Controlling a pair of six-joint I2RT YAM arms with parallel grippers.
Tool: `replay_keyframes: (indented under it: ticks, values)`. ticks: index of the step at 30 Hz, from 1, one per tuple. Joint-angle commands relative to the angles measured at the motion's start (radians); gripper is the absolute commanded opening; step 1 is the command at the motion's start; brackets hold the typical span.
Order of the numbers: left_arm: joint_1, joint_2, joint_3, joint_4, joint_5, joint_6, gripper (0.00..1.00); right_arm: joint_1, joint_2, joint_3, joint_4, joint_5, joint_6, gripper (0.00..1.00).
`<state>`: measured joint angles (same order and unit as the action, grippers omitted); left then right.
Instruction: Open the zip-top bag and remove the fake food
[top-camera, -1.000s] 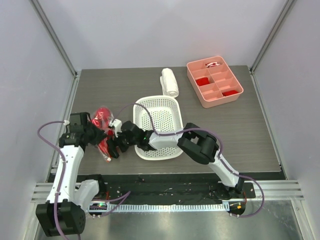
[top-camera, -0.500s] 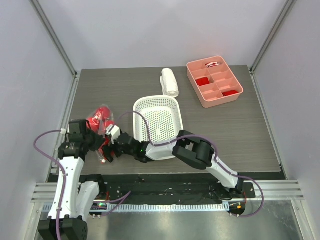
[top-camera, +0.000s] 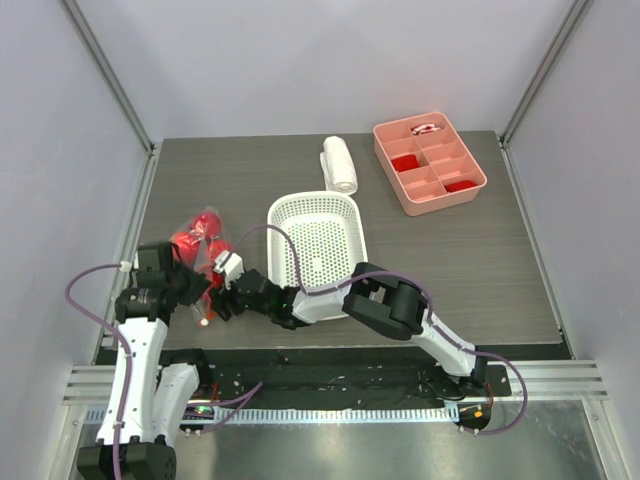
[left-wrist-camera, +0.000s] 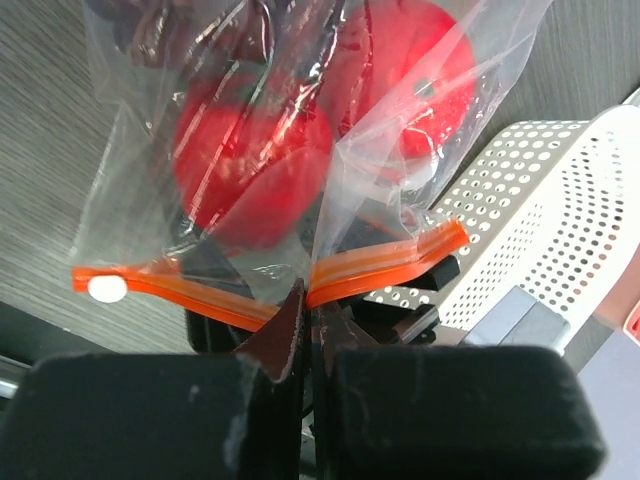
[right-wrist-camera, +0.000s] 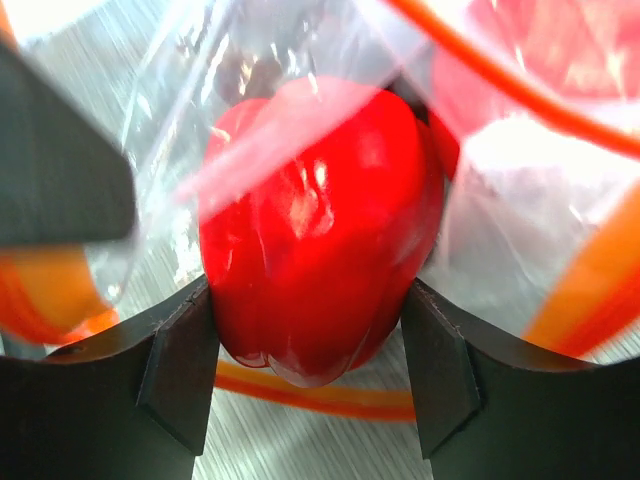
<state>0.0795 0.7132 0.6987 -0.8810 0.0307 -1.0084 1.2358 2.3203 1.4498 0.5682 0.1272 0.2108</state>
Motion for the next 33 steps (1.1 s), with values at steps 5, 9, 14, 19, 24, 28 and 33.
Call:
replay_keyframes:
  ticks: [5,9,14,19,24,28,33]
  values:
    - [-0.001,0.060,0.113,0.026,0.023,0.093,0.00,0.001,-0.263,-0.024,-0.199,-0.035,-0.074,0.01]
    - [-0.001,0.106,0.195,0.037,0.061,0.143,0.00,0.001,-0.280,0.147,-0.617,-0.099,-0.033,0.01]
    - [-0.001,0.140,0.252,0.037,0.084,0.154,0.00,-0.015,-0.299,0.297,-0.881,-0.178,0.013,0.01]
    - [-0.003,0.169,0.330,0.042,0.087,0.175,0.00,-0.047,-0.360,0.348,-1.097,-0.268,0.030,0.01]
    - [-0.003,0.221,0.384,0.034,0.100,0.249,0.00,-0.088,-0.464,0.317,-1.180,-0.394,0.035,0.01]
    - [-0.003,0.249,0.419,0.022,0.152,0.272,0.00,-0.154,-0.538,0.320,-1.242,-0.397,0.071,0.01]
    - [-0.004,0.275,0.458,-0.027,0.215,0.318,0.00,-0.343,-0.621,0.307,-1.321,-0.405,0.113,0.01]
